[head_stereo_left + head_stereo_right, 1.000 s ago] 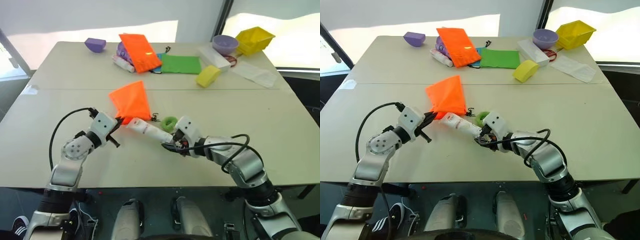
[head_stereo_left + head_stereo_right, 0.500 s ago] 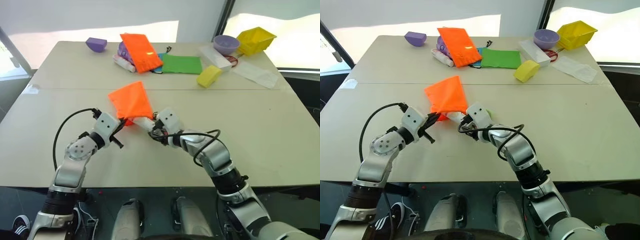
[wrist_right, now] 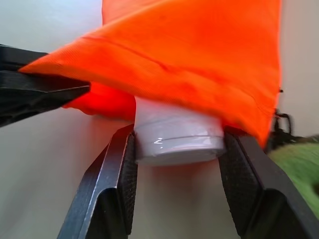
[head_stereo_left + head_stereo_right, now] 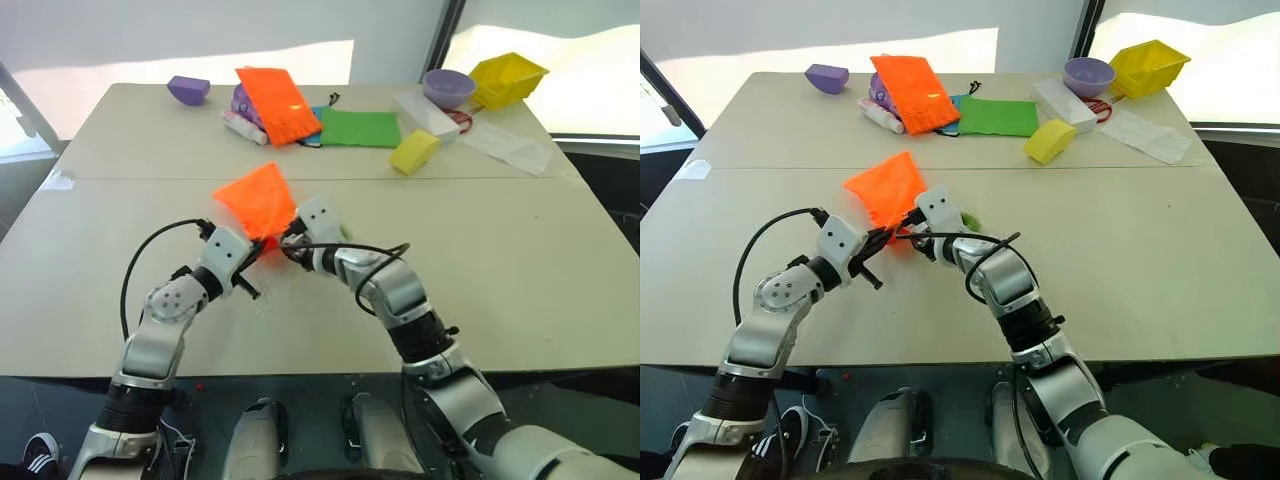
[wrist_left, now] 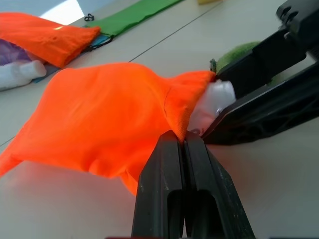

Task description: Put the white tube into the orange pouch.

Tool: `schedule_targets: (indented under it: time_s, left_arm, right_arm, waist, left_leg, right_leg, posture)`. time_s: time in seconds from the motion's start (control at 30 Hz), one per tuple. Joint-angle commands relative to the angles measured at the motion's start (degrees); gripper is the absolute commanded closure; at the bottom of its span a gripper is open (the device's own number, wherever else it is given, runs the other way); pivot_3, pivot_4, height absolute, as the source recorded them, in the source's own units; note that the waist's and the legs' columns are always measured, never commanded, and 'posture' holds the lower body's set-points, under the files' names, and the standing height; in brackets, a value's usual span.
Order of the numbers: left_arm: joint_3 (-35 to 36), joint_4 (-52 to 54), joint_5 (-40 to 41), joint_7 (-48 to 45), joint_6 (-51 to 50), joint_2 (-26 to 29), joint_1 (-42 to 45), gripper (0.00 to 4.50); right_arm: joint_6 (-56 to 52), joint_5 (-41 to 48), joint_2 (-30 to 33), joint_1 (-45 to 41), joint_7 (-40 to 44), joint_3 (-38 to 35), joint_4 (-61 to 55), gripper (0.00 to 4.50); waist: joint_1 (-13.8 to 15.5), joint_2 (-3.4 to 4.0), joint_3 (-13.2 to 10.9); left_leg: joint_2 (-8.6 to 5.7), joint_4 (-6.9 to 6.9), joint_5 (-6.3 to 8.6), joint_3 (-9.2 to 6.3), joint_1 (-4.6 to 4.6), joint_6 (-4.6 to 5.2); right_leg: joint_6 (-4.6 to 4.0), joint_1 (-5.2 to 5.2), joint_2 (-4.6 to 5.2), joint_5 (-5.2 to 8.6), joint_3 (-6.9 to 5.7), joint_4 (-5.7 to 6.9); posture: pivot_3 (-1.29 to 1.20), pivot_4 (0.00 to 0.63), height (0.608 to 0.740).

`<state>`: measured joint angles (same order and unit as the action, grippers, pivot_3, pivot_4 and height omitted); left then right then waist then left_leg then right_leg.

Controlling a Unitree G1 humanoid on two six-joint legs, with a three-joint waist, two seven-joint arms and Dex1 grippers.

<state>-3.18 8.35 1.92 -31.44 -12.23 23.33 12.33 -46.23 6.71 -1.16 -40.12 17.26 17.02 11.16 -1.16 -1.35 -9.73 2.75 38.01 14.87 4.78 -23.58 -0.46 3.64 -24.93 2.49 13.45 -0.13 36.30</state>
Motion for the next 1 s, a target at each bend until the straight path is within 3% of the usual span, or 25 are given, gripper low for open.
schedule_targets:
  time_s: [0.03, 0.2, 0.37, 0.53, 0.73, 0.9, 1.0]
  left_arm:
    - [-0.7, 3.0, 0.5, 0.3, 0.2, -0.6, 1.3, 4.50]
    - [-0.9, 3.5, 0.4, 0.4, -0.3, -0.7, 1.1, 4.50]
    - [-1.1, 3.9, 0.3, 0.4, -0.3, -0.7, 0.6, 4.50]
    - [-1.6, 4.3, 0.0, 0.7, -0.5, -1.0, 0.6, 4.50]
    - [-1.6, 4.9, -0.2, 0.7, -0.5, -0.7, -0.4, 4.50]
    - [-1.6, 4.6, -0.4, 0.8, -0.7, -0.4, -0.6, 4.50]
    - [-1.3, 4.3, -0.3, 0.8, -0.4, 0.2, -1.1, 4.50]
  right_arm:
    - [3.2, -2.1, -0.3, -3.2, 1.8, 2.4, 1.2, 2.71]
    - [6.7, -2.1, -3.5, -6.5, 0.0, -0.6, 6.9, 2.71]
    - [9.5, -4.0, -5.1, -7.3, 1.9, 1.4, 10.5, 2.71]
    - [10.7, -2.8, -8.3, -8.8, -0.2, -3.0, 15.2, 2.71]
    - [10.6, -1.3, -9.1, -7.8, 4.5, -2.7, 14.1, 2.71]
    - [9.1, -1.9, -7.9, -6.7, 6.7, -1.2, 10.9, 0.33]
    - [7.3, -2.3, -5.3, -4.8, 9.8, 0.8, 5.7, 0.33]
  waist:
    - [0.0, 0.00, 0.0]
    - [0.0, 0.00, 0.0]
    - [-0.1, 0.00, 0.0]
    - [-0.2, 0.00, 0.0]
    - [-0.1, 0.01, 0.0]
    - [-0.3, 0.01, 0.0]
    - [-0.3, 0.01, 0.0]
  left_leg:
    - [-0.01, 0.00, 0.00, 0.00, 0.00, 0.00]
    - [0.00, 0.00, 0.00, -0.01, 0.00, 0.00]
    - [0.03, -0.05, 0.00, -0.02, 0.00, 0.00]
    - [0.03, -0.05, 0.00, -0.01, 0.00, 0.00]
    - [0.03, -0.05, 0.00, -0.01, 0.00, 0.00]
    - [0.05, -0.05, 0.00, -0.03, 0.00, 0.00]
    - [0.04, -0.06, 0.00, -0.04, -0.01, 0.00]
  right_leg:
    - [0.00, 0.00, 0.01, 0.00, 0.00, 0.00]
    - [0.00, -0.01, 0.00, 0.00, 0.00, 0.01]
    - [0.01, -0.04, 0.01, -0.01, 0.00, 0.01]
    - [0.01, -0.04, 0.04, -0.01, 0.00, 0.01]
    - [0.01, -0.04, 0.07, -0.01, 0.00, 0.01]
    - [0.01, -0.04, 0.07, -0.01, 0.00, 0.02]
    - [0.00, -0.05, 0.08, -0.01, 0.00, 0.02]
  posture:
    - [0.00, 0.150, 0.740]
    - [0.00, 0.150, 0.740]
    - [0.00, 0.150, 0.740]
    - [0.00, 0.150, 0.740]
    - [0.00, 0.150, 0.740]
    - [0.00, 0.150, 0.740]
    - [0.00, 0.150, 0.740]
